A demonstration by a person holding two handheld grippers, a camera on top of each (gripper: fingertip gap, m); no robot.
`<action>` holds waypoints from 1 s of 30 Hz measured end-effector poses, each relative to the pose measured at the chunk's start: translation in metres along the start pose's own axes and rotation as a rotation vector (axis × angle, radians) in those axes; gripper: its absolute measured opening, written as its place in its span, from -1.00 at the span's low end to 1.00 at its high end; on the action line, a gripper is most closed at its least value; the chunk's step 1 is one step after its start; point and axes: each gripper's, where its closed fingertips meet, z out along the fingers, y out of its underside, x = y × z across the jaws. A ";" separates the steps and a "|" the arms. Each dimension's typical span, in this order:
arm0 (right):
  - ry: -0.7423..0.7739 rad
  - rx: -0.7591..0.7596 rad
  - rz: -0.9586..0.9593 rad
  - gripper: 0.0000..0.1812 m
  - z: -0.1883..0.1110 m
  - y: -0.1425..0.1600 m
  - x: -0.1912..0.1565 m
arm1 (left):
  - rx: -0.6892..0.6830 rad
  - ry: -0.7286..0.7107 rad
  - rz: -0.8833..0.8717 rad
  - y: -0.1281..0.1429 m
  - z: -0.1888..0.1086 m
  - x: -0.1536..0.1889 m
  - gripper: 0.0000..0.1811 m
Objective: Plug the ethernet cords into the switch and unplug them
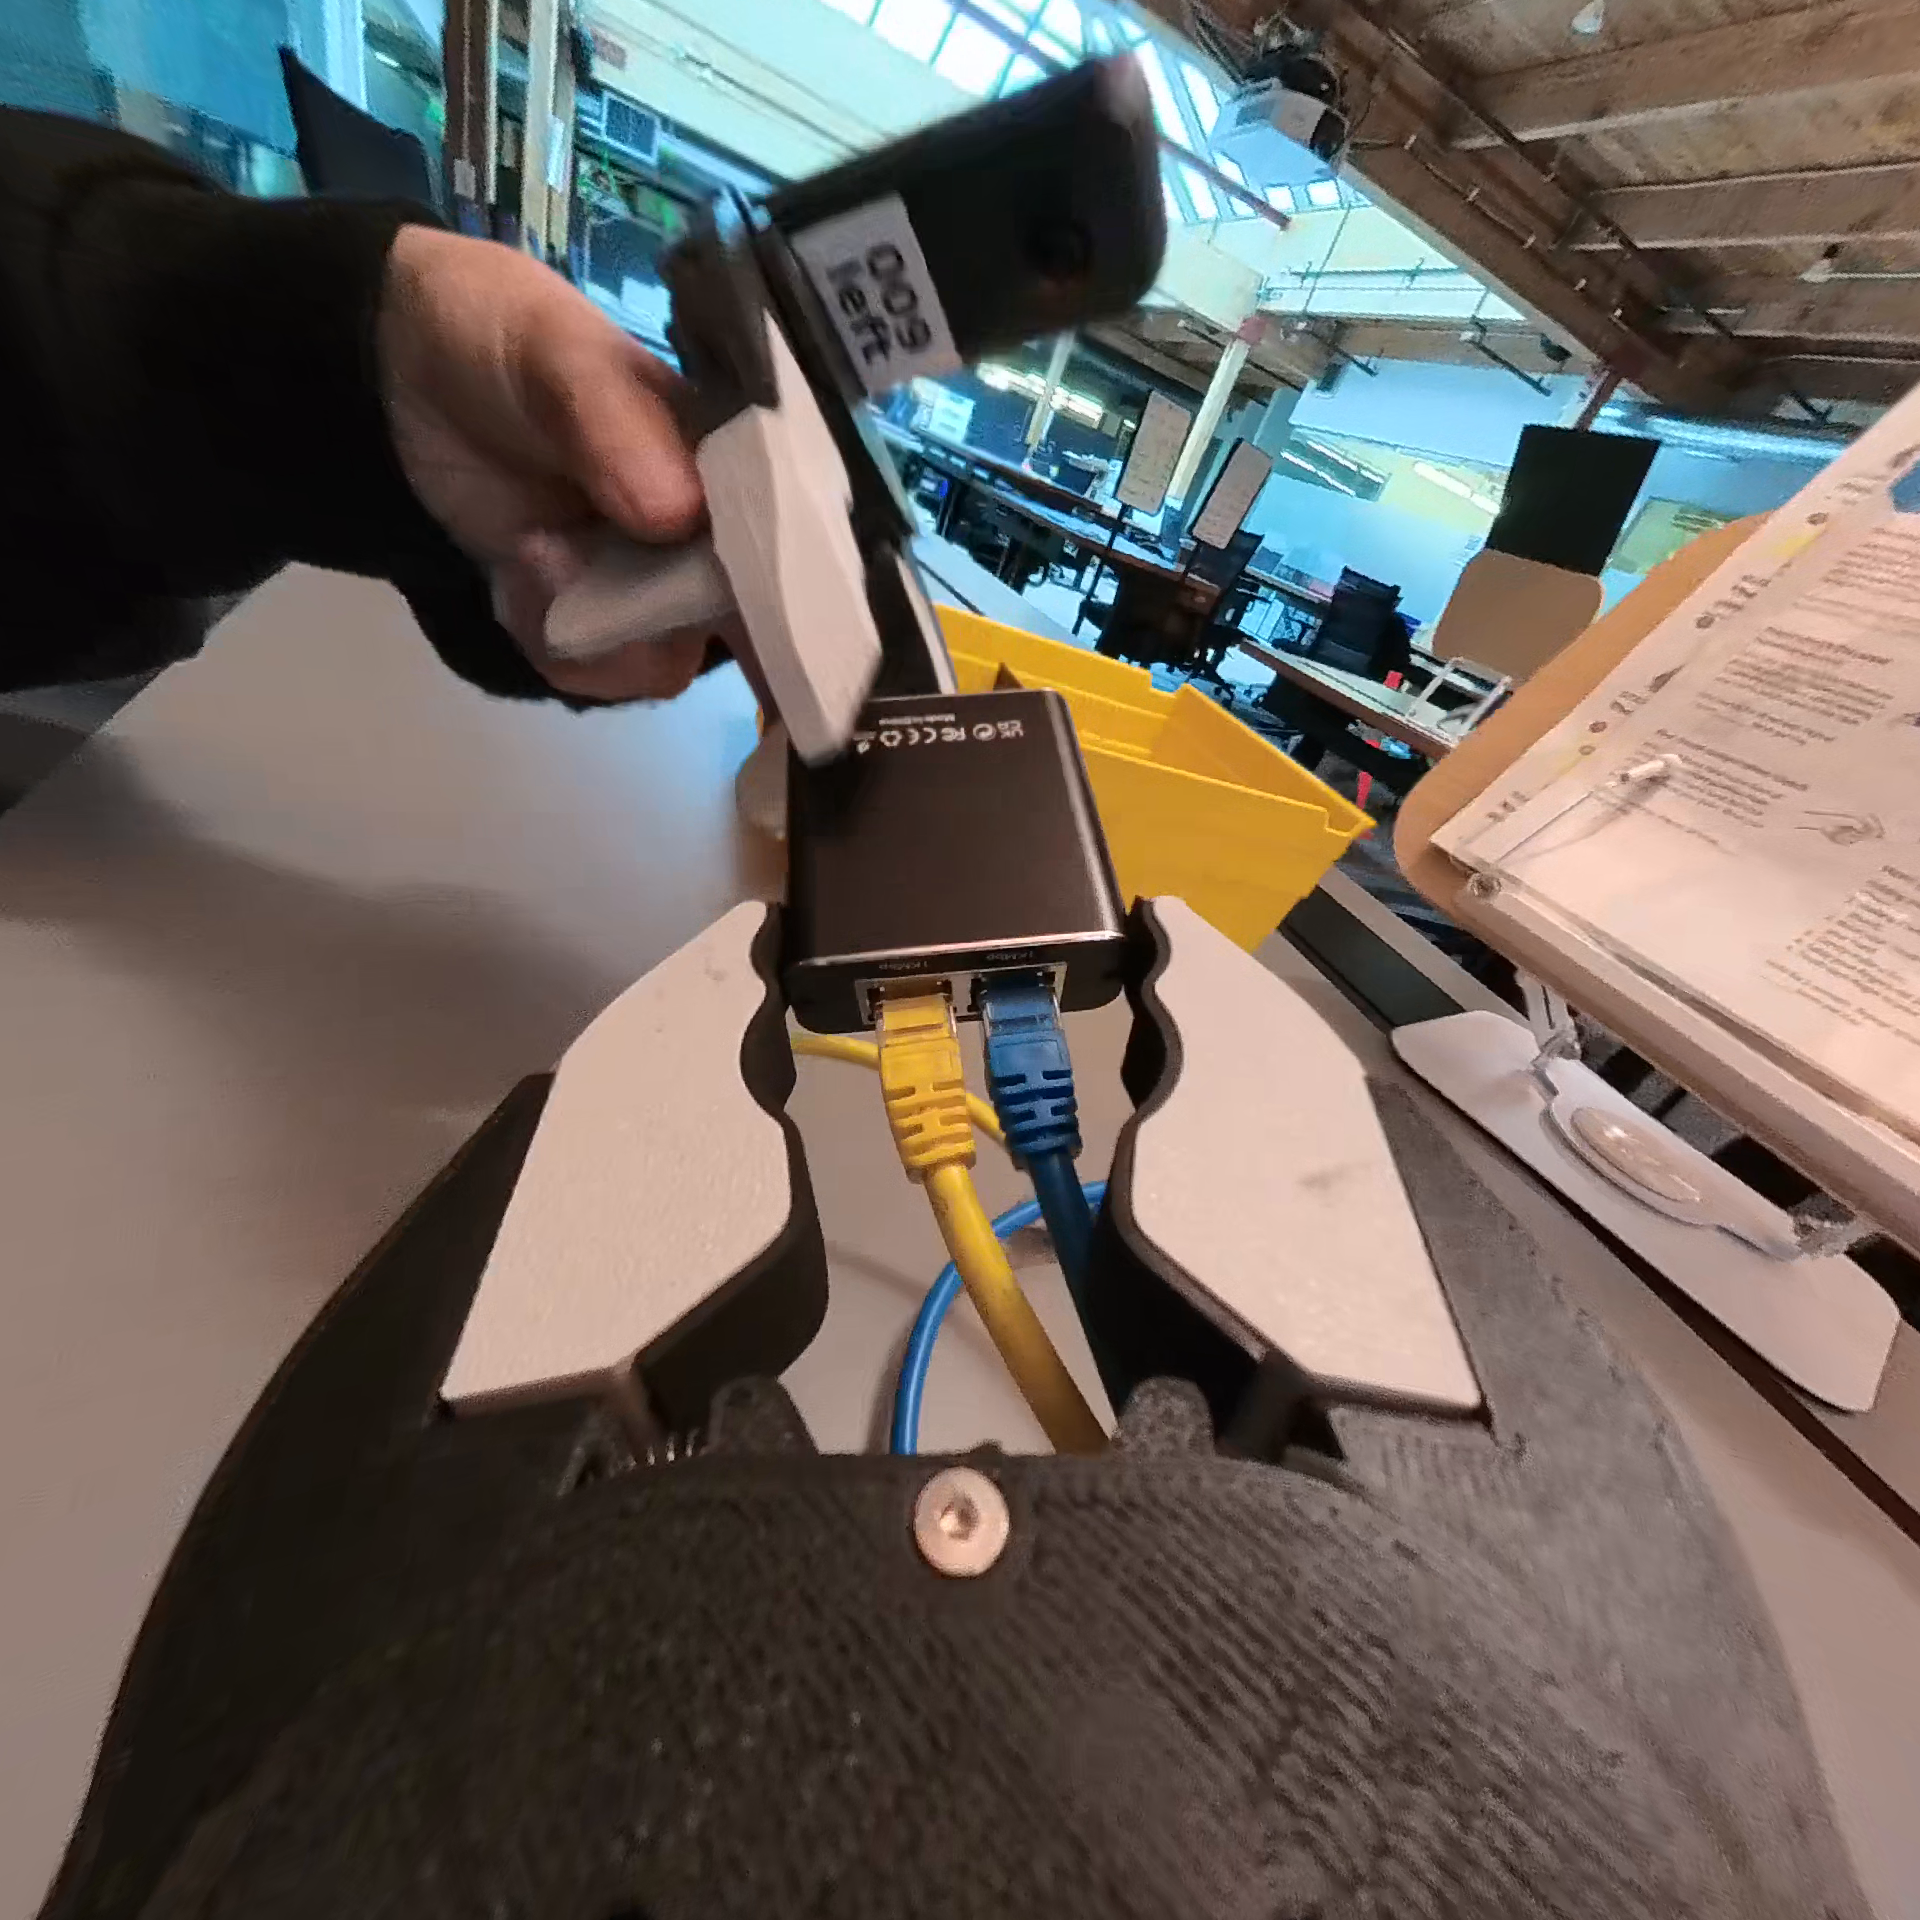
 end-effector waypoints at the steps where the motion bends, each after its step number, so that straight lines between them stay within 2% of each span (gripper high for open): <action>1: 0.008 0.009 -0.012 -0.31 0.000 -0.001 0.000 | 0.031 0.034 -0.032 -0.001 0.003 -0.001 -0.65; 5: 0.044 0.065 -0.031 -0.31 -0.005 -0.005 0.004 | 0.165 0.263 -0.235 -0.007 0.008 0.007 -0.71; 9: 0.060 0.122 -0.085 -0.24 -0.009 -0.013 0.001 | 0.177 0.395 -0.362 0.001 0.010 0.009 -0.72; 14: -0.006 0.140 -0.059 -0.26 -0.009 -0.014 -0.007 | 0.152 0.438 -0.373 0.007 0.010 0.010 -0.71; 20: -0.039 0.149 -0.009 -0.31 -0.007 -0.011 -0.011 | 0.110 0.387 -0.297 0.007 0.009 0.011 -0.71; 23: -0.072 0.043 0.044 -0.30 -0.005 0.000 -0.011 | 0.110 0.324 -0.260 0.009 0.012 0.006 -0.69; 25: -0.064 0.046 0.063 -0.30 -0.005 0.001 -0.010 | 0.124 0.258 -0.191 0.005 0.009 0.007 -0.67; 27: -0.065 0.105 0.127 -0.30 -0.008 -0.007 -0.008 | 0.151 0.166 -0.037 -0.006 -0.008 0.013 -0.62; 30: 0.009 0.148 0.183 -0.30 -0.017 -0.008 0.009 | 0.206 -0.081 0.224 -0.033 -0.059 0.006 -0.59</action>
